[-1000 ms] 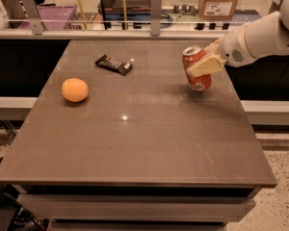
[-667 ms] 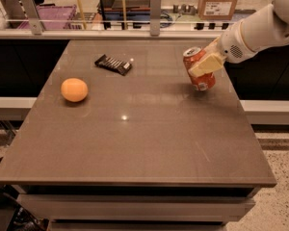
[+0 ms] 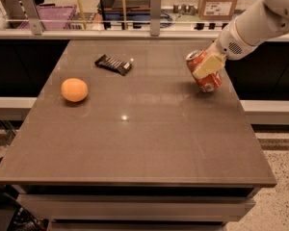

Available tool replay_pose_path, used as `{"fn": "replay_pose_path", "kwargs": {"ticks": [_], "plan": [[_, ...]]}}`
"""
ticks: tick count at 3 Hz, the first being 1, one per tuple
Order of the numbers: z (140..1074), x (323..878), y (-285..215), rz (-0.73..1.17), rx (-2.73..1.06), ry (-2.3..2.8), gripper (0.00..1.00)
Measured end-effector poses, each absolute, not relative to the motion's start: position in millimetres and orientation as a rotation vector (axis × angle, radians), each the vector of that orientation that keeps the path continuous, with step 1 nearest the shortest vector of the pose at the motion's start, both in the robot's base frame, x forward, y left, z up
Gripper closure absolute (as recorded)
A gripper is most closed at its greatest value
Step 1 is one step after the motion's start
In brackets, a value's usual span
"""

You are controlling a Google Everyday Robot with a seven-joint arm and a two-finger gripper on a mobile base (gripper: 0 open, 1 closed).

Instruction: Knock coke can over

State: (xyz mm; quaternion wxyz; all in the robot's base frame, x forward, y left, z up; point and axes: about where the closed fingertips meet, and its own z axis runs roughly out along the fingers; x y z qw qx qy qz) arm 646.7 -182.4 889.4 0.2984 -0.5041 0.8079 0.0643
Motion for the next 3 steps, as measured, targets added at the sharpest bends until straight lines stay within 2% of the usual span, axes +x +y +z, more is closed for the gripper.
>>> {"fn": "replay_pose_path", "kwargs": {"ticks": [3], "plan": [[891,629,-207,-0.059,-1.428,2.277,1.00]]}}
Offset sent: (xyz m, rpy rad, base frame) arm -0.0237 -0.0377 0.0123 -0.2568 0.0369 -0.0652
